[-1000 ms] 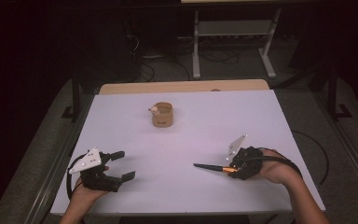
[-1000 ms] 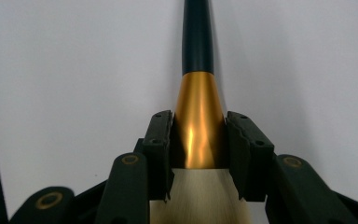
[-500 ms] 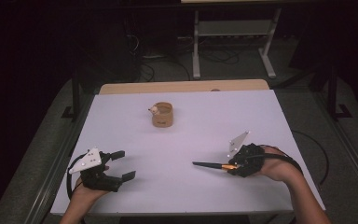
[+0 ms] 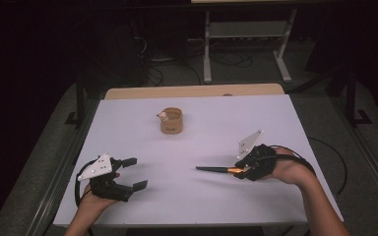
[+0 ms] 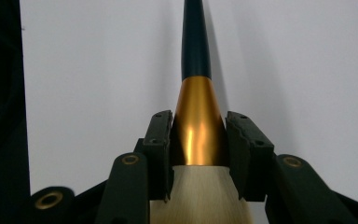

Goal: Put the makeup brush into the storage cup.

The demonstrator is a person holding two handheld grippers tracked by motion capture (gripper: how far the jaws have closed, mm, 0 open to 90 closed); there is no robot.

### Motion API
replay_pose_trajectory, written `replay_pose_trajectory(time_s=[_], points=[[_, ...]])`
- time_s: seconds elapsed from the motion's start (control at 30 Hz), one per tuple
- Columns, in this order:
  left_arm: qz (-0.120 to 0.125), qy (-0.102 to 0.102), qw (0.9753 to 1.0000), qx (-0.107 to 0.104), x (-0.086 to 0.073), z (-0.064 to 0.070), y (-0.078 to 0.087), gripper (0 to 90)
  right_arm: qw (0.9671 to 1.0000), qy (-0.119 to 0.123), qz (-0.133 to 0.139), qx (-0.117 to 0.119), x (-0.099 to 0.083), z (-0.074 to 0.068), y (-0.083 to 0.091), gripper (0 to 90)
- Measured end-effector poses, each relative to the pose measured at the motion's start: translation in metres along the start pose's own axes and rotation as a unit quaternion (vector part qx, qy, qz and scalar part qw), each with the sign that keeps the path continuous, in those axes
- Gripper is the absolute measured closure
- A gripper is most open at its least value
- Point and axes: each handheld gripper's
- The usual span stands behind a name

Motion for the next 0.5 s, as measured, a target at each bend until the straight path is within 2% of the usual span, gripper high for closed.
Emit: replay_pose_trajectory(time_s=[0.2, 0.37, 0.5], points=[[0.002, -0.006, 1.0, -0.007, 0.005, -0.001, 0.0, 12.3, 0.9999, 0.01, 0.005, 0.006, 0.008, 0.002, 0.0, 61.7], [0.007, -0.007, 0.9997, -0.023, 0.013, -0.001, -0.001, 12.3, 0.9998, 0.018, 0.007, 0.01, 0.014, 0.003, 0.001, 61.6], [0.005, -0.018, 0.9993, -0.032, 0.02, -0.003, -0.005, 12.3, 0.9996, 0.024, 0.009, 0.013, 0.02, 0.003, 0.002, 61.6]])
Point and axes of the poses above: each handheld gripper's, and its own axes: y roughly backward along the jaws, x roughly out of its top, z roughly to its right, and after that the axes turned 12 degrees about x, right-handed
